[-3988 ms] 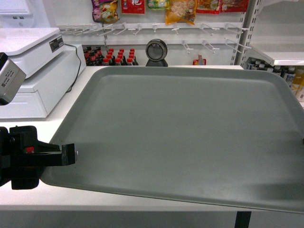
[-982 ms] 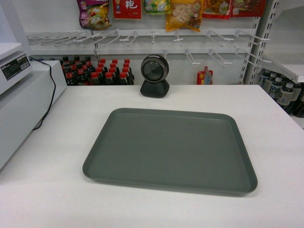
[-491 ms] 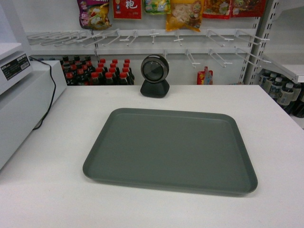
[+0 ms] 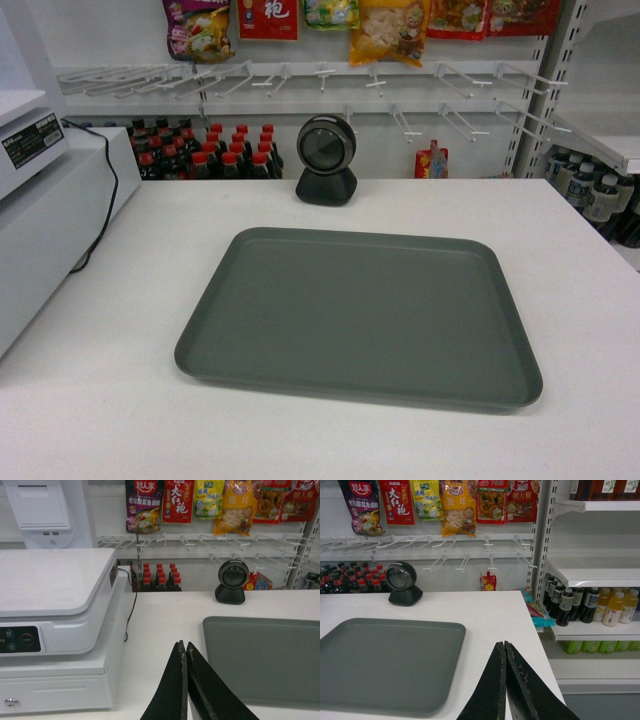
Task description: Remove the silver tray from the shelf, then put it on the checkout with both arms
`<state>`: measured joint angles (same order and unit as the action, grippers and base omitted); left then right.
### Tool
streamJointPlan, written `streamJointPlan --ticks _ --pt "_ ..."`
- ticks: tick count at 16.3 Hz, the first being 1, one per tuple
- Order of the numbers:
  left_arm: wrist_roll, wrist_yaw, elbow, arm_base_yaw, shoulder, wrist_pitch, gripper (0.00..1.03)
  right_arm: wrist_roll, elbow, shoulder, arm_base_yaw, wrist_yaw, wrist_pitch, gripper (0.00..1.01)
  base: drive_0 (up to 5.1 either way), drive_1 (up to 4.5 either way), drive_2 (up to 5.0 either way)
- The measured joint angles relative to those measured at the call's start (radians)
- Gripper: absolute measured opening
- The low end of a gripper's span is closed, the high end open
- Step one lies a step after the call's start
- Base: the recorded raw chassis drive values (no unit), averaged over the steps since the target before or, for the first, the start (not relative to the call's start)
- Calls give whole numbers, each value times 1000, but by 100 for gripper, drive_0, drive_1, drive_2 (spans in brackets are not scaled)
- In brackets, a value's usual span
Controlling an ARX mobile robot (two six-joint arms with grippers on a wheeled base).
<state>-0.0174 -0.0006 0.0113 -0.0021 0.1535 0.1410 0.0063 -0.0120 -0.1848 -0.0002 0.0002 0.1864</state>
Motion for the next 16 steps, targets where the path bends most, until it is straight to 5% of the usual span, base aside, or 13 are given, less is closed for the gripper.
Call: streamJointPlan --ticks 3,4,10,11,16 --pt "0 0 0 0 -130 -156 1 0 0 31 0 0 -44 2 0 0 0" --pt "0 -3 5 0 -143 -128 1 0 0 142 0 -1 -195 2 0 0 0" --pt "1 -2 0 1 -143 -145 1 0 0 180 0 0 -191 2 0 0 0" --pt "0 -1 0 1 -143 -145 6 0 0 180 0 0 -191 6 0 0 0" --pt "0 0 0 1 -143 -145 64 0 0 180 0 0 -191 65 0 0 0"
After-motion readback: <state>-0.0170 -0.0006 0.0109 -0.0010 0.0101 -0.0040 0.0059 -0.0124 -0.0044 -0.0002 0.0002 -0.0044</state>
